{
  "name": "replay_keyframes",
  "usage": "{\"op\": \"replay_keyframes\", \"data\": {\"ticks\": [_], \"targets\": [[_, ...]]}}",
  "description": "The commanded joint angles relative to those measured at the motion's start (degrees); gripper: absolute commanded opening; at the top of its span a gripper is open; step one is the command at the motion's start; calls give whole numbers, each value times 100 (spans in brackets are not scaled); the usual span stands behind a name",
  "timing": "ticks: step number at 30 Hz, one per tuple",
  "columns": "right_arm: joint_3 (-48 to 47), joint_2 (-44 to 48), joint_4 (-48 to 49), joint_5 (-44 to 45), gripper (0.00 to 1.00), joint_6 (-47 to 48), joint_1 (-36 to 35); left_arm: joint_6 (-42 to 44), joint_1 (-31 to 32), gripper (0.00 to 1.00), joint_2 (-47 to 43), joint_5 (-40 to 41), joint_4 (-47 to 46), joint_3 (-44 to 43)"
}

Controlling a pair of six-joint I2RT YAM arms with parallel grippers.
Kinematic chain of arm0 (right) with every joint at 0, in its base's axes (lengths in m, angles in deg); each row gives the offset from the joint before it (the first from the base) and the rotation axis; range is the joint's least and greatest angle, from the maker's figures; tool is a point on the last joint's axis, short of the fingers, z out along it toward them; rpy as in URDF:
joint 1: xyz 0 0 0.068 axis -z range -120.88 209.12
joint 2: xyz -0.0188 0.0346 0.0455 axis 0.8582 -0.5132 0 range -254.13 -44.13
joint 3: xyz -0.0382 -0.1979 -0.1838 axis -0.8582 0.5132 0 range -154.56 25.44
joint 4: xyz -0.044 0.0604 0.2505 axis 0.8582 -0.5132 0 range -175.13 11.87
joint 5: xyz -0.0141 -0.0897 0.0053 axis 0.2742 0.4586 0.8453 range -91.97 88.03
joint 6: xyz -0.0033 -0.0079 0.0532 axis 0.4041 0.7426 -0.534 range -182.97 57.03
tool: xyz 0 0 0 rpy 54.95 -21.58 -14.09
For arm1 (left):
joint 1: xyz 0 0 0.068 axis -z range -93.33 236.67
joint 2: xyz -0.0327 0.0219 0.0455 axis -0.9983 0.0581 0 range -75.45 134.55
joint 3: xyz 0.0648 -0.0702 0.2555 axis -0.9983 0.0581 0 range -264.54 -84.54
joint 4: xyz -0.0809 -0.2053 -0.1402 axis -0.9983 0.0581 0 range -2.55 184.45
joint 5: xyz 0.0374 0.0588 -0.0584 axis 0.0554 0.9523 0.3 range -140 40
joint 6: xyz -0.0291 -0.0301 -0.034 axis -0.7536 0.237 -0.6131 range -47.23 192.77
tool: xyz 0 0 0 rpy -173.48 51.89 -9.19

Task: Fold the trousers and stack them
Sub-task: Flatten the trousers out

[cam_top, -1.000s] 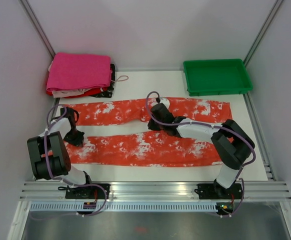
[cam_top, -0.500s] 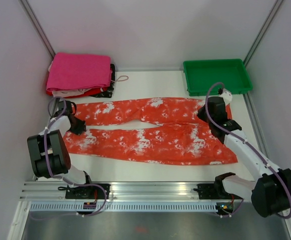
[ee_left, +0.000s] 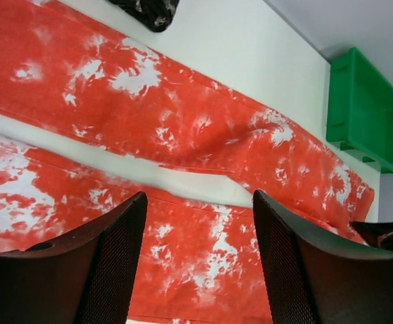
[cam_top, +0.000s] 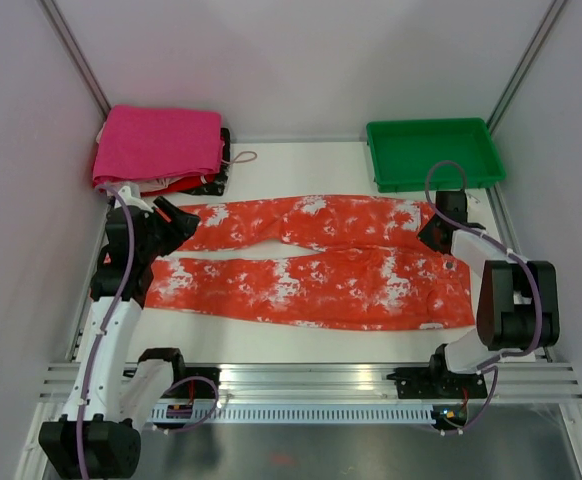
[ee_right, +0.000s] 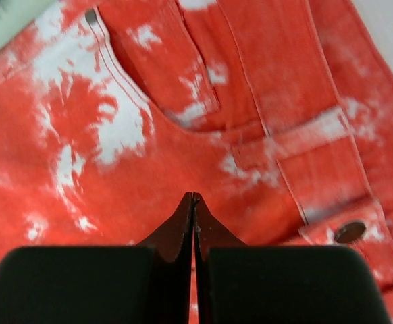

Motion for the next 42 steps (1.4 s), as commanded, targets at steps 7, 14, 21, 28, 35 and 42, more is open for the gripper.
{"op": "replay_keyframes", "data": {"ticks": [7, 14, 21, 28, 35, 42], "targets": [[-343, -478, 188, 736, 0, 371, 208, 502, -24, 76, -159, 604, 519, 130], [62, -346, 320, 385, 0, 546, 1209, 239, -94, 86, 648, 1571, 292, 139], [18, -452, 451, 341, 0, 880, 1430, 27, -1006, 81, 2020, 1258, -236, -194], [-394, -1119, 645, 68, 0, 924, 1817, 527, -1254, 70, 3251, 1002, -1142, -747], [-738, -1296, 952, 217, 0, 1039, 1817, 599, -1272, 58, 4429, 1019, -993, -1583], [-545, -1147, 1076, -46, 0, 995, 1817, 81, -1272, 33, 5194, 500, -1318, -1688]]}}
